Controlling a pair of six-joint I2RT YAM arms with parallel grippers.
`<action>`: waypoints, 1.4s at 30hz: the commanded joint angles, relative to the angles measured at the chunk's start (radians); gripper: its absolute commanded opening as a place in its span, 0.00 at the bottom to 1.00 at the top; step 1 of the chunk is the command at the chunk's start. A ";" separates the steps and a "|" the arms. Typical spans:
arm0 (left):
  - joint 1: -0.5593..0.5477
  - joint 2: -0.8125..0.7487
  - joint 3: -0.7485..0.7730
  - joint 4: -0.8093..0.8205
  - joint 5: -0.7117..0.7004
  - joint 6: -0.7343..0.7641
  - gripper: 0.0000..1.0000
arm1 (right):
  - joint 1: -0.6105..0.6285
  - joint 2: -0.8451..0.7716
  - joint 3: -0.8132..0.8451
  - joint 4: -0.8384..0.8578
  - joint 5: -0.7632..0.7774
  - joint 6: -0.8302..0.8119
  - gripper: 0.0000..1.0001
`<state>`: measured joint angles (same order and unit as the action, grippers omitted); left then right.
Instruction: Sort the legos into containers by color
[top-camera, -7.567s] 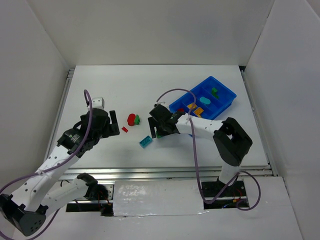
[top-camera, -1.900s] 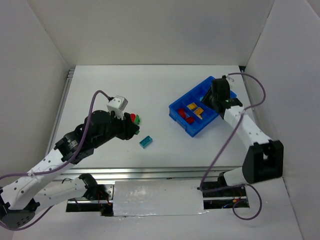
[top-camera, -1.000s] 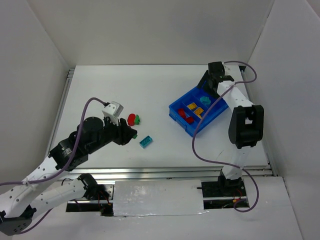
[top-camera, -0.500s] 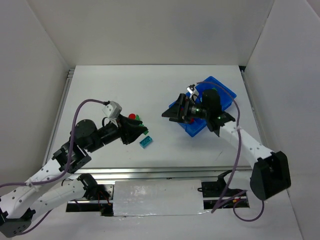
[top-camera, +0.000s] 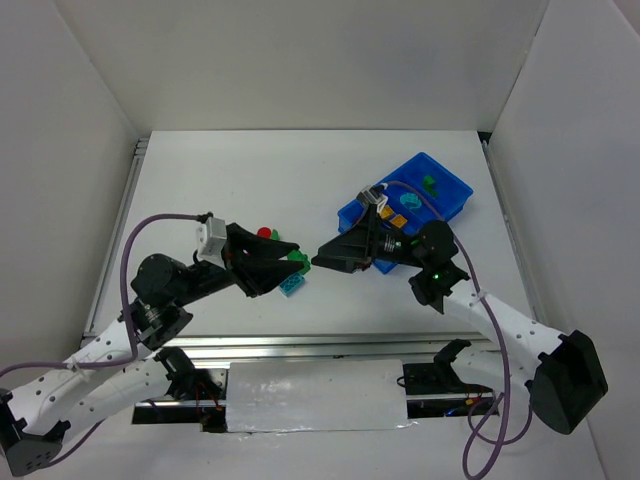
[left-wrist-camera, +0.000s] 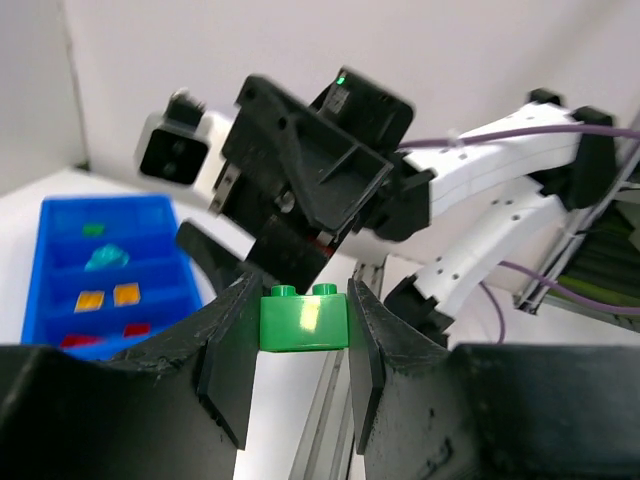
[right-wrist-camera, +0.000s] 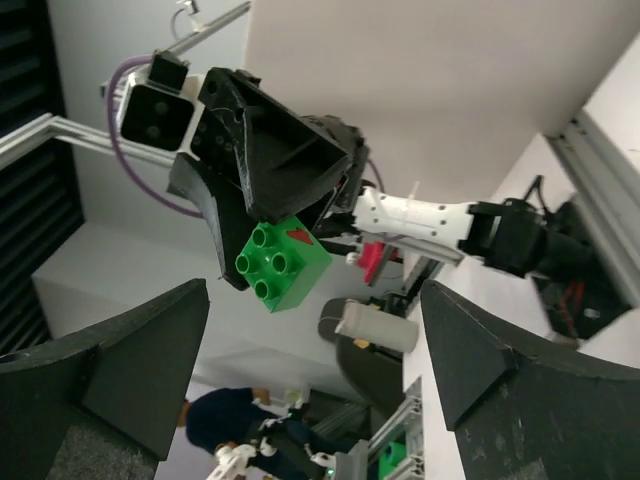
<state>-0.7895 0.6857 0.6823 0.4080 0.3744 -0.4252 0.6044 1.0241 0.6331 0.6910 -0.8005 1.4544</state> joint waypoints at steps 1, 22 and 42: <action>-0.004 0.006 -0.003 0.212 0.101 -0.032 0.00 | 0.041 0.007 0.019 0.159 0.047 0.106 0.93; -0.004 0.020 -0.033 0.282 0.130 -0.014 0.00 | 0.193 0.117 0.062 0.421 0.146 0.314 0.17; -0.005 0.000 -0.041 0.129 -0.106 0.066 0.99 | 0.201 0.087 0.066 0.277 0.158 0.247 0.00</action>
<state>-0.7952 0.6796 0.6319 0.5579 0.3462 -0.3737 0.8005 1.1336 0.6548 0.9630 -0.6502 1.7378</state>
